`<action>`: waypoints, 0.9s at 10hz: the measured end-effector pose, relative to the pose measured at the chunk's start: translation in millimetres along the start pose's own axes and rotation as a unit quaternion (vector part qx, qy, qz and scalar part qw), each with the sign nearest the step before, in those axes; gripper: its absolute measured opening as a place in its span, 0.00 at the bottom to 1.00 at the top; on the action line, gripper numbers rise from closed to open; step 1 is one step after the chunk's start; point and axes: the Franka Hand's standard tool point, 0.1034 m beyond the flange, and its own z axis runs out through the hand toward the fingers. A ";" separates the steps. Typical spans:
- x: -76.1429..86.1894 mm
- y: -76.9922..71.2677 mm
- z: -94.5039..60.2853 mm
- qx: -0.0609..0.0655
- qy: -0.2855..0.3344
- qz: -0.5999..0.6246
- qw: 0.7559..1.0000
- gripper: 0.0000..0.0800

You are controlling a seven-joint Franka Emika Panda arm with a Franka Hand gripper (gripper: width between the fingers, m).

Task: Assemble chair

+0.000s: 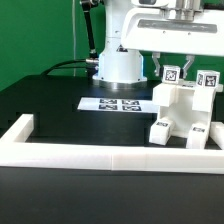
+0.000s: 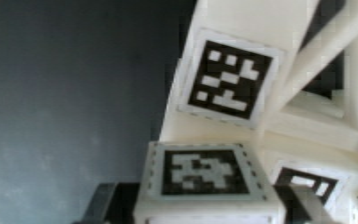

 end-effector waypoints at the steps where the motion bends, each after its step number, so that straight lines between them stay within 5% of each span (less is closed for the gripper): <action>1: -0.1 -0.1 0.1 0.001 0.000 0.042 0.999 0.34; 9: -0.9 -2.1 0.5 0.013 -0.007 0.336 0.942 0.34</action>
Offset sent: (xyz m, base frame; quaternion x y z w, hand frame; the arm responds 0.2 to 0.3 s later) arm 0.0000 0.0000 0.0000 0.0000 0.0000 0.1938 0.9810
